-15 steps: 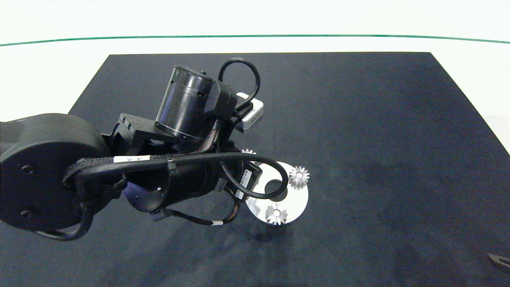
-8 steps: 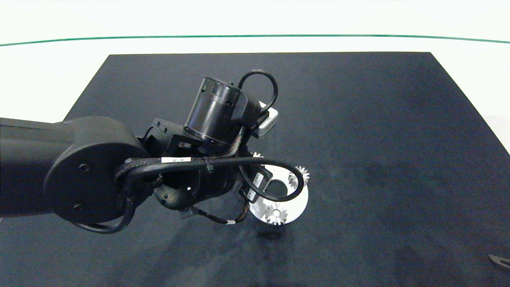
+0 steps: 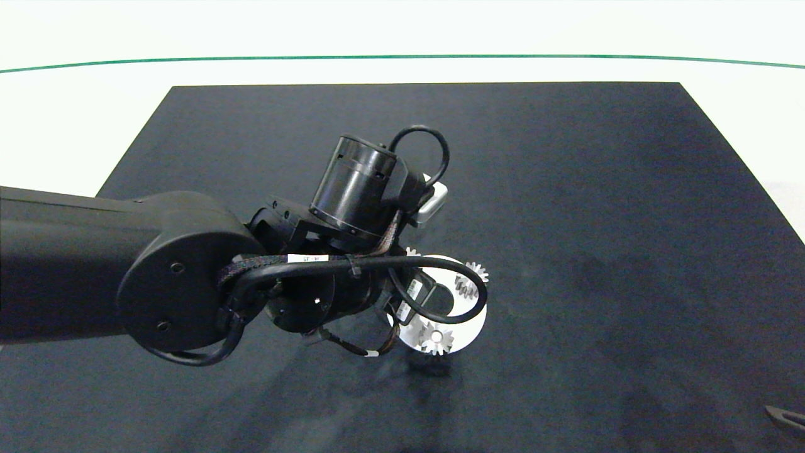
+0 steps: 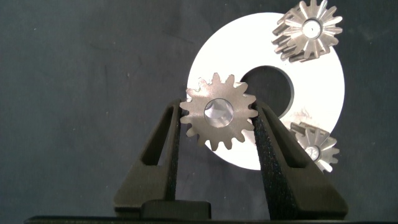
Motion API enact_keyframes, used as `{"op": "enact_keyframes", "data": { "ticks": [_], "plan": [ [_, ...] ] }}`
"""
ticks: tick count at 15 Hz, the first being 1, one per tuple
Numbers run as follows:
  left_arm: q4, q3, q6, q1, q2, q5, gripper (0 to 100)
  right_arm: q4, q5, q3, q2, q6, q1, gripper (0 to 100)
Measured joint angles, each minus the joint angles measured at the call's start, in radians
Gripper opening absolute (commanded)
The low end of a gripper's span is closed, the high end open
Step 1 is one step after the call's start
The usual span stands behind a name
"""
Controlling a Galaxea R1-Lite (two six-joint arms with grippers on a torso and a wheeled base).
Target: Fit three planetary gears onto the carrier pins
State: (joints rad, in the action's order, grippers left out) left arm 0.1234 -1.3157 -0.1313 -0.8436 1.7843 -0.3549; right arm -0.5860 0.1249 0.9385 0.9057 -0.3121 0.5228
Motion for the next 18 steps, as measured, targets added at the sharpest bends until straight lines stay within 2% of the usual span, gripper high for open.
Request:
{"op": "enact_keyframes", "data": {
  "ticks": [18],
  "plan": [
    [-0.003,-0.014,-0.001,0.022,0.045,0.000,0,0.000,0.000,-0.003,-0.002,0.000,0.006,100]
  ]
}}
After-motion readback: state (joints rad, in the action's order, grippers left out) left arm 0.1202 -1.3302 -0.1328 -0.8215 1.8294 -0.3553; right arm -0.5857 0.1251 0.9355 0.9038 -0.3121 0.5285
